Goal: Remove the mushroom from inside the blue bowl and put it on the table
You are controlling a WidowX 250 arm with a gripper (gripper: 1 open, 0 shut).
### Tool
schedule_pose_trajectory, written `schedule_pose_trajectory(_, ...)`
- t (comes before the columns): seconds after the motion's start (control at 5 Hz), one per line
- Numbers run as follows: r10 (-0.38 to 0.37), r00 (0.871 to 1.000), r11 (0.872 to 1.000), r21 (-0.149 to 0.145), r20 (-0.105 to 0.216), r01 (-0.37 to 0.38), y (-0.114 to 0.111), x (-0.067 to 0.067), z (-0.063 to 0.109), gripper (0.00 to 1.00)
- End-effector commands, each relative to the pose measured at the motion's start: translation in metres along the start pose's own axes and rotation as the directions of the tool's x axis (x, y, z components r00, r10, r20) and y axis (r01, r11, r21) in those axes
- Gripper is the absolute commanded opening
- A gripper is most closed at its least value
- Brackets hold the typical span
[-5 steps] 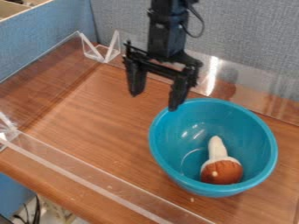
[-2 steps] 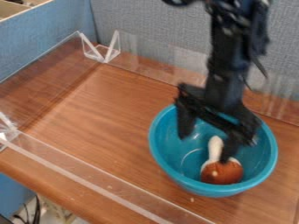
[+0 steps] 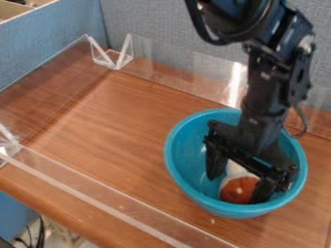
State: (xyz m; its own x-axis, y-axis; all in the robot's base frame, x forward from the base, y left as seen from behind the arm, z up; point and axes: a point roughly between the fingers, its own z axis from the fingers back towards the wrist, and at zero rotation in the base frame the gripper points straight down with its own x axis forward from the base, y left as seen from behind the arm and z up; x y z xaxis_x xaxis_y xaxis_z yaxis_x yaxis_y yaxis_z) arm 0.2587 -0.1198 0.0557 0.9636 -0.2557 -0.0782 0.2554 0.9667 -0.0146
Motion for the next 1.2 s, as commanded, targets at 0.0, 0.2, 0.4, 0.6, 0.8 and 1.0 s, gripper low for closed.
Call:
schedule_pose_trajectory(0.0, -0.009, 0.999, 1.000, 0.008, 0.044, 0.009, -0.002, 0.004, 0.006, 1.00)
schedule_pose_trajectory(0.2, -0.006, 0.999, 1.000, 0.015, 0.050, 0.005, -0.001, 0.005, 0.002, 0.00)
schedule_pose_trajectory(0.4, -0.005, 0.998, 1.000, 0.019, 0.056, 0.004, -0.001, 0.004, 0.004, 0.00)
schedule_pose_trajectory(0.6, 0.000, 0.998, 1.000, 0.020, 0.070, -0.001, 0.000, 0.001, 0.013, 0.00)
schedule_pose_trajectory(0.8, 0.004, 0.996, 1.000, 0.021, 0.084, -0.006, 0.000, -0.002, 0.022, 0.00)
schedule_pose_trajectory(1.0, 0.006, 0.995, 1.000, 0.022, 0.103, -0.008, 0.000, -0.004, 0.032, 0.00)
